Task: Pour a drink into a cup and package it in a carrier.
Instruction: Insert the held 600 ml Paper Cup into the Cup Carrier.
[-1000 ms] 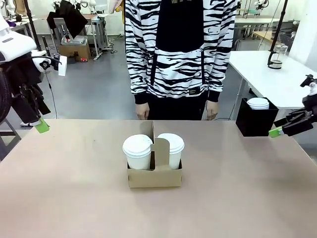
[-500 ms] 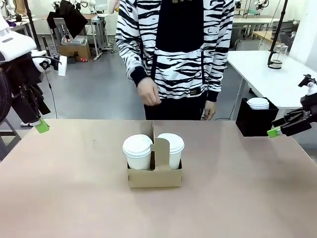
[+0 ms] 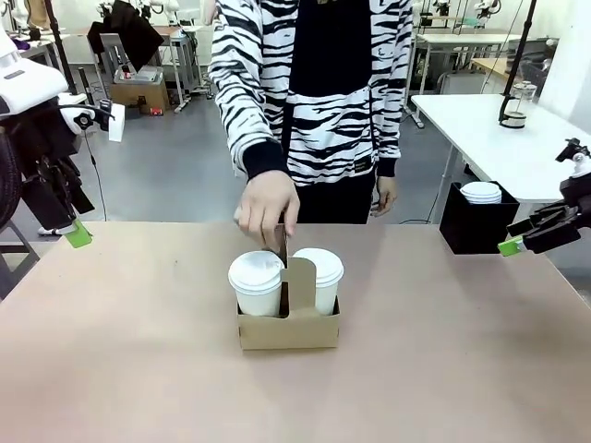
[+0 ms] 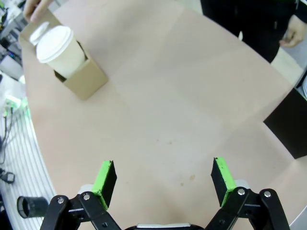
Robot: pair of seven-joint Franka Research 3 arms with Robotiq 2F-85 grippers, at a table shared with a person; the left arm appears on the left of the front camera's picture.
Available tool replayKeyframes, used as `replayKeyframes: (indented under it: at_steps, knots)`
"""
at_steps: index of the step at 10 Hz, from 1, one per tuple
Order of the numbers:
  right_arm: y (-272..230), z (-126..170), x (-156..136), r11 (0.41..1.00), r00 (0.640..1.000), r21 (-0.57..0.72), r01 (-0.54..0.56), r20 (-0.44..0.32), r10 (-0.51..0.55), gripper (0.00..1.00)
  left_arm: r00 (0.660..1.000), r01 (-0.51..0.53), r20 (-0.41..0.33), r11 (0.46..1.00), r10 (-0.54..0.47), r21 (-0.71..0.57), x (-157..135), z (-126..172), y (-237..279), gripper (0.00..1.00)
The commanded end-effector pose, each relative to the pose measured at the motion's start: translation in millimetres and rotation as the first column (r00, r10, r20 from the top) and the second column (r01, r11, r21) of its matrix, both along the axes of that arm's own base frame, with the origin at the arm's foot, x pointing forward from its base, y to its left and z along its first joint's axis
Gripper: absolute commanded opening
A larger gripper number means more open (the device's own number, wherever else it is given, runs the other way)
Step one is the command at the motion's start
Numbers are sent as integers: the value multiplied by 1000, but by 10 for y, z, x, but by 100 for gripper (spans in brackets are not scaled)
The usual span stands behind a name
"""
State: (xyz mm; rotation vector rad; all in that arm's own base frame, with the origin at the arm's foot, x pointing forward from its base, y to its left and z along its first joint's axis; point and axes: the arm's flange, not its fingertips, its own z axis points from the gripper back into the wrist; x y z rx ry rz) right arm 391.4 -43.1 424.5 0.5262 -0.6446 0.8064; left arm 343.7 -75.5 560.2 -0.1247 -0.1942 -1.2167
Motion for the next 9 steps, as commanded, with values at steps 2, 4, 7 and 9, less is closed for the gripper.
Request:
replayKeyframes:
  at_steps: [2,4,7,9]
  knots:
    - [-4,21,43,1000,1000,-14,4,0,-4,100,1000,-14,-3,1000,14,-5,-2,12,-2,100]
    - [-4,21,43,1000,1000,-14,4,0,-4,100,1000,-14,-3,1000,14,-5,-2,12,-2,100]
    - [-4,21,43,1000,1000,-14,4,0,-4,100,1000,-14,-3,1000,14,-5,-2,12,-2,100]
    - [-4,21,43,1000,1000,-14,4,0,-4,100,1000,-14,-3,1000,14,-5,-2,12,-2,100]
